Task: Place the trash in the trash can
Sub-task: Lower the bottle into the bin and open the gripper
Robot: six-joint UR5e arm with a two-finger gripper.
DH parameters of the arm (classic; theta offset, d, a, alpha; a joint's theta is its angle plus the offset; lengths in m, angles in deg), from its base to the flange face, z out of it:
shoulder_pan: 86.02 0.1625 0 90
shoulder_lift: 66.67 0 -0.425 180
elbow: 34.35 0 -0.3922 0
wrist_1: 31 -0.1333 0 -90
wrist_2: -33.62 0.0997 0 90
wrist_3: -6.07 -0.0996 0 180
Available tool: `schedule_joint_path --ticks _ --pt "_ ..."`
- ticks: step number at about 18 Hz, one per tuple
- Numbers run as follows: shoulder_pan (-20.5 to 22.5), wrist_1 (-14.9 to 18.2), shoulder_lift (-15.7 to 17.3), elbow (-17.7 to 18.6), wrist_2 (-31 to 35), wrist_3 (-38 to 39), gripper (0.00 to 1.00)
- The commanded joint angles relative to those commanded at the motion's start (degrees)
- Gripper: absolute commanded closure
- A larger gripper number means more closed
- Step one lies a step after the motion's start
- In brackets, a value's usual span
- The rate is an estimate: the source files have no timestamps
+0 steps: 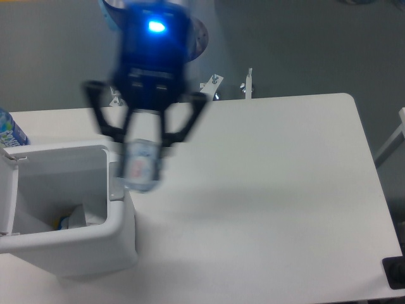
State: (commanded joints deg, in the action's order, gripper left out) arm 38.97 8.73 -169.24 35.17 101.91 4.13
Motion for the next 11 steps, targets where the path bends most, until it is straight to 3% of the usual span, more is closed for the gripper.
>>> schedule_joint_path --ticks 8,11 --pt "-4.93 0.00 -3.42 1.05 0.00 -0.70 0.65" --pt "-5.54 0.00 -4.48 2.11 0.00 -1.84 0.59"
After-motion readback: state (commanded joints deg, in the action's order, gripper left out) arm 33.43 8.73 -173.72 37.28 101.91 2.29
